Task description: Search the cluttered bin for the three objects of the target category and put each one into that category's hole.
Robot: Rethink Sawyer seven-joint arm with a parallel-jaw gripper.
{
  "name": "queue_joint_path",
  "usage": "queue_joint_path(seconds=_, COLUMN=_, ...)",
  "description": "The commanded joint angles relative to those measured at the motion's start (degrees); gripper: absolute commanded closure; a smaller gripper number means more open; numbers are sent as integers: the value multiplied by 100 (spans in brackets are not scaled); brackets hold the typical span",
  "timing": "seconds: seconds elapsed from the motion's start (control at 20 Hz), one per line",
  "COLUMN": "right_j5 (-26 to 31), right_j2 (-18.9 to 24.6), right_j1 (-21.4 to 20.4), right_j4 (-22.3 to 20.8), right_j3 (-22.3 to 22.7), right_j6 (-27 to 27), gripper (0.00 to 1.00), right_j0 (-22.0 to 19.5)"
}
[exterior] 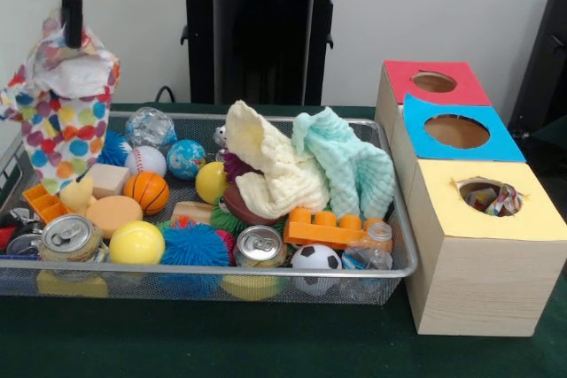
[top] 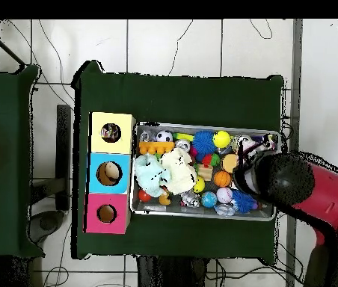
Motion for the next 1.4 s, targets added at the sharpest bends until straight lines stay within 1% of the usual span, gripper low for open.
queue_joint_path(seconds=0.05, right_j5=1485, right_j2=440, right_j1=-303, right_j4=297, right_j3=-690, right_j6=96, gripper=100, right_j0=405)
queue_joint_path(seconds=0.4, right_j5=2108, right_j2=438, right_j1=-182, right_j4=412, right_j3=-1307, right_j6=376, gripper=100, right_j0=839)
queue_joint_path(seconds=0.5, right_j5=2171, right_j2=436, right_j1=-112, right_j4=461, right_j3=-1445, right_j6=520, gripper=100, right_j0=1022)
queue_joint_path(seconds=0.75, right_j5=2368, right_j2=378, right_j1=151, right_j4=505, right_j3=-2036, right_j6=869, gripper=100, right_j0=1442)
queue_joint_path(seconds=1.05, right_j5=2606, right_j2=266, right_j1=460, right_j4=574, right_j3=-2745, right_j6=1165, gripper=100, right_j0=1922)
queue_joint_path(seconds=1.2, right_j5=2624, right_j2=254, right_j1=610, right_j4=711, right_j3=-2875, right_j6=1310, gripper=100, right_j0=2170)
queue_joint_path(seconds=1.3, right_j5=2665, right_j2=220, right_j1=638, right_j4=804, right_j3=-2863, right_j6=1449, gripper=100, right_j0=2377)
queue_joint_path(seconds=1.4, right_j5=2722, right_j2=192, right_j1=682, right_j4=854, right_j3=-2952, right_j6=1535, gripper=100, right_j0=2580)
